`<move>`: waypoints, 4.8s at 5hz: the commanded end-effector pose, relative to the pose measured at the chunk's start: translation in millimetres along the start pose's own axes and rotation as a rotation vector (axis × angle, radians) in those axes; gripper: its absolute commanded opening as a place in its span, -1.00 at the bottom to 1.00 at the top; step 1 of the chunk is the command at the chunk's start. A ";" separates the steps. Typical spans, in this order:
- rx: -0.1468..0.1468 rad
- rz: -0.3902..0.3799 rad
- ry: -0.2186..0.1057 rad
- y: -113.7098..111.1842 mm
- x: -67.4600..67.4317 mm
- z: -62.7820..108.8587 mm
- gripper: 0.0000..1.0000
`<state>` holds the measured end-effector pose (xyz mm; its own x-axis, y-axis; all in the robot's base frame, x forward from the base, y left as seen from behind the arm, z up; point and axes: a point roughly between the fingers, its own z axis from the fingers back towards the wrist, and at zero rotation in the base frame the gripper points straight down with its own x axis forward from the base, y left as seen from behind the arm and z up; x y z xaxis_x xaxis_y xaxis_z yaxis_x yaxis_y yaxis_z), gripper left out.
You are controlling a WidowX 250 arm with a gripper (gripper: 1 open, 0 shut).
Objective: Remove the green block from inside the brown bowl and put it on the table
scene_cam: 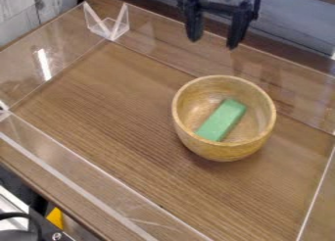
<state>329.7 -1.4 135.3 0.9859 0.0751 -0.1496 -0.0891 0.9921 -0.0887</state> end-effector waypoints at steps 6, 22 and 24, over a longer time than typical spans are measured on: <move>0.017 -0.056 -0.029 -54.6 -31.7 -43.7 1.00; 0.033 0.028 -0.189 160.3 -81.6 -47.4 1.00; 0.020 0.097 -0.200 156.1 -84.4 -78.3 1.00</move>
<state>217.5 135.8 49.5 0.9831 0.1826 0.0101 -0.1813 0.9806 -0.0744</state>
